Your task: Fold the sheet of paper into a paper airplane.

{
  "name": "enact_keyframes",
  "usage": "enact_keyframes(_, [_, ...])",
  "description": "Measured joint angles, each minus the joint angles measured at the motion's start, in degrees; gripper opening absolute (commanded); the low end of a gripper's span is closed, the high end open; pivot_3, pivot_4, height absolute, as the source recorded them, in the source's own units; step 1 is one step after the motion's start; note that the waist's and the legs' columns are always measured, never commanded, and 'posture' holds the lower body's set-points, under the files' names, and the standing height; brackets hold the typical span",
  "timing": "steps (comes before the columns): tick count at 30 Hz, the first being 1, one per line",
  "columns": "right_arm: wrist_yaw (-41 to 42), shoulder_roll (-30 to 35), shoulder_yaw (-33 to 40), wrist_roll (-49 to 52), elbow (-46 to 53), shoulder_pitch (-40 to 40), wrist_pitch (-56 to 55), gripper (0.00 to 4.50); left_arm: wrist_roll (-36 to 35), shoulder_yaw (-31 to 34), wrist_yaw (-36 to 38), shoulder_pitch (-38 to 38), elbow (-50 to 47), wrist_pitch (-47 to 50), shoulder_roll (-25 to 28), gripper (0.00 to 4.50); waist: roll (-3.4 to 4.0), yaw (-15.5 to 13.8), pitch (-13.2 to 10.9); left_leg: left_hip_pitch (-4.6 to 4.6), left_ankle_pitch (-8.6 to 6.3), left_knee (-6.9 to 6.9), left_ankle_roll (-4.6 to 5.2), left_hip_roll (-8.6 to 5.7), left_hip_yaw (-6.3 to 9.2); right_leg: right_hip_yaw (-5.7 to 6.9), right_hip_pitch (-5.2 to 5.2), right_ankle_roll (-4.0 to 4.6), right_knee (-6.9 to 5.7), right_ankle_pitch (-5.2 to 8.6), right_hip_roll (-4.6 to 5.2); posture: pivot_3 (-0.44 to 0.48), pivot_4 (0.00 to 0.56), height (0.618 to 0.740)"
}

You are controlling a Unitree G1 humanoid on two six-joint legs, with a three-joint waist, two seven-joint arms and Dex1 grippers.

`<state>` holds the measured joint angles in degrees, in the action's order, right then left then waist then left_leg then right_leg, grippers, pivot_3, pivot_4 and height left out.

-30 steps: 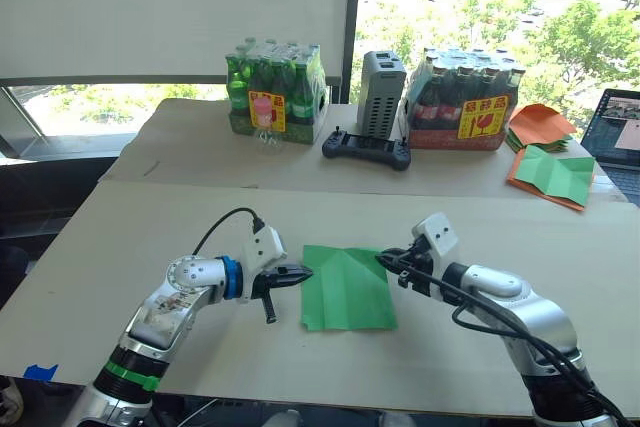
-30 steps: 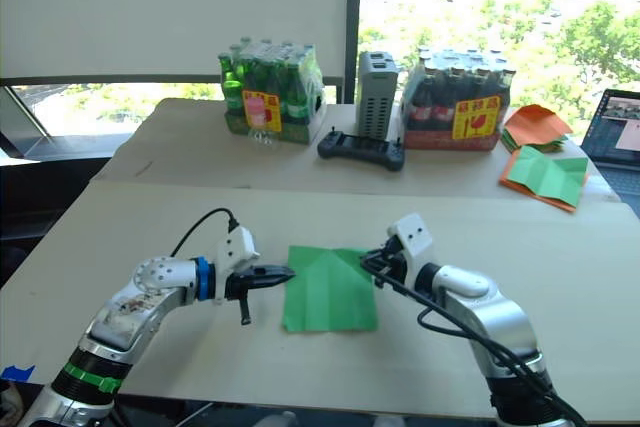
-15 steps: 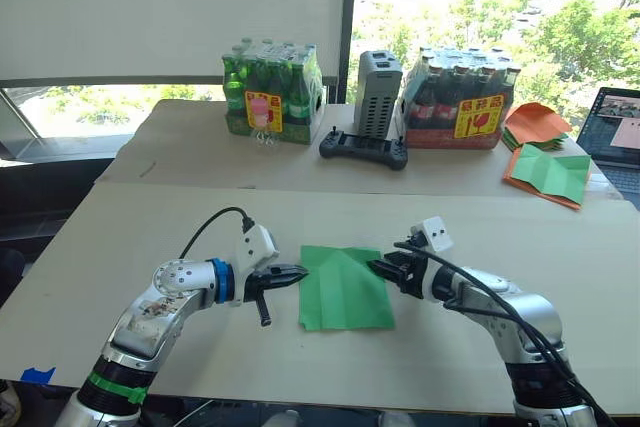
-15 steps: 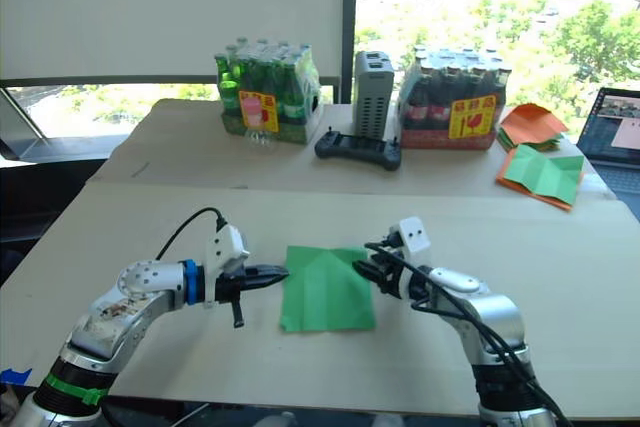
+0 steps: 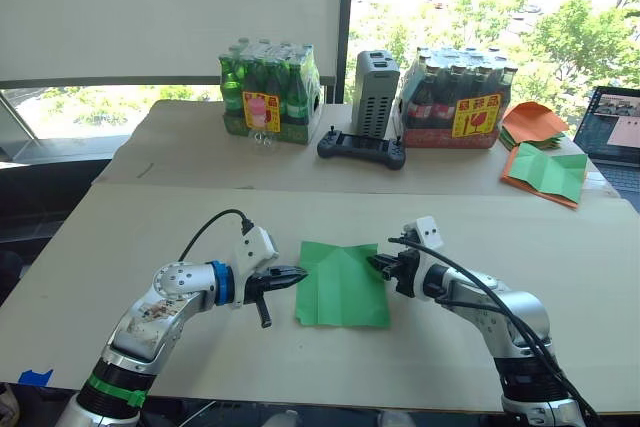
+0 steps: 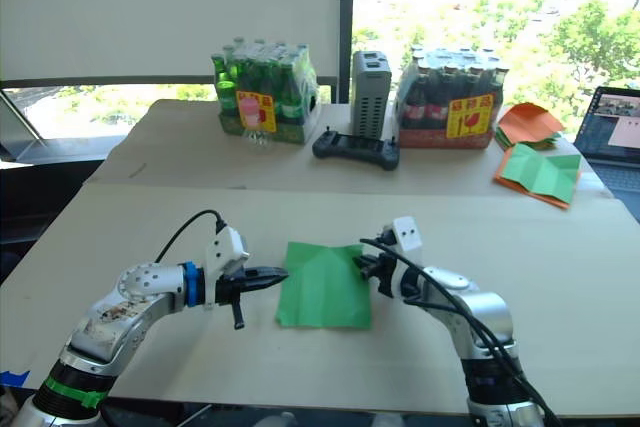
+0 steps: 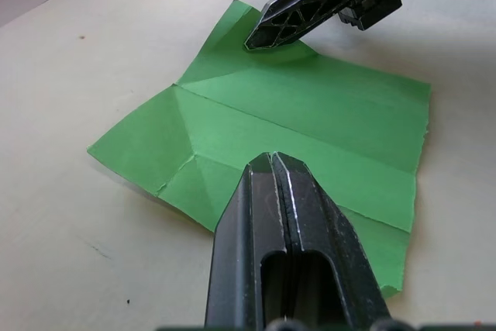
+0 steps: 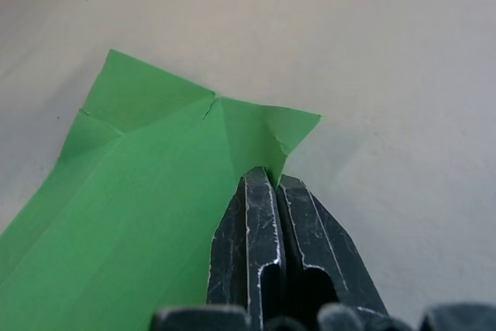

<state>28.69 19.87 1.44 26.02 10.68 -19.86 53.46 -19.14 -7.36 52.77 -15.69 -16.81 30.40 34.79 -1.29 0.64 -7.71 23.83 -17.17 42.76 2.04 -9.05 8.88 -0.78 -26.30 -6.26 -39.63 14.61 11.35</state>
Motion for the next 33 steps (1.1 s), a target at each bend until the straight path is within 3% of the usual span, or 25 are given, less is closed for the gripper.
enact_keyframes(6, [2.83,5.08,-6.24,-5.37,7.71,4.26,-10.24,0.02,-0.02,-0.07,0.13,0.16,-0.02,-0.01,0.28,0.00,0.01,0.00,-0.01,0.00,0.00,0.00,0.00,-0.01,0.00,0.01,-0.01,0.00,0.01,0.00,0.00,0.000,0.150,0.675])
enact_keyframes(17, [1.89,13.27,-23.10,-29.29,12.32,9.26,-31.81,0.02,-0.03,-0.38,0.84,-0.30,0.62,-0.01,0.37,0.00,0.00,-0.06,-0.01,0.00,0.01,0.01,-0.01,-0.02,-0.03,0.00,-0.03,0.00,-0.04,0.00,0.00,0.000,0.150,0.675])
enact_keyframes(25, [1.13,14.62,-25.98,-40.03,12.03,9.41,-37.19,0.02,0.21,-2.32,0.01,-6.45,6.80,-0.03,-3.79,0.00,-0.02,-0.68,0.00,0.00,0.01,0.09,-0.02,-0.05,-0.04,0.01,0.00,-0.01,-0.06,0.00,0.00,0.000,0.150,0.675])
enact_keyframes(33, [3.15,13.60,-26.27,-43.05,11.27,9.61,-38.23,0.02,5.42,-8.04,0.15,-14.00,16.09,-3.46,-8.02,0.00,-0.03,-0.83,0.00,0.01,0.01,0.09,-0.02,-0.03,-0.05,0.00,0.00,-0.01,-0.06,0.00,0.00,0.000,0.150,0.675])
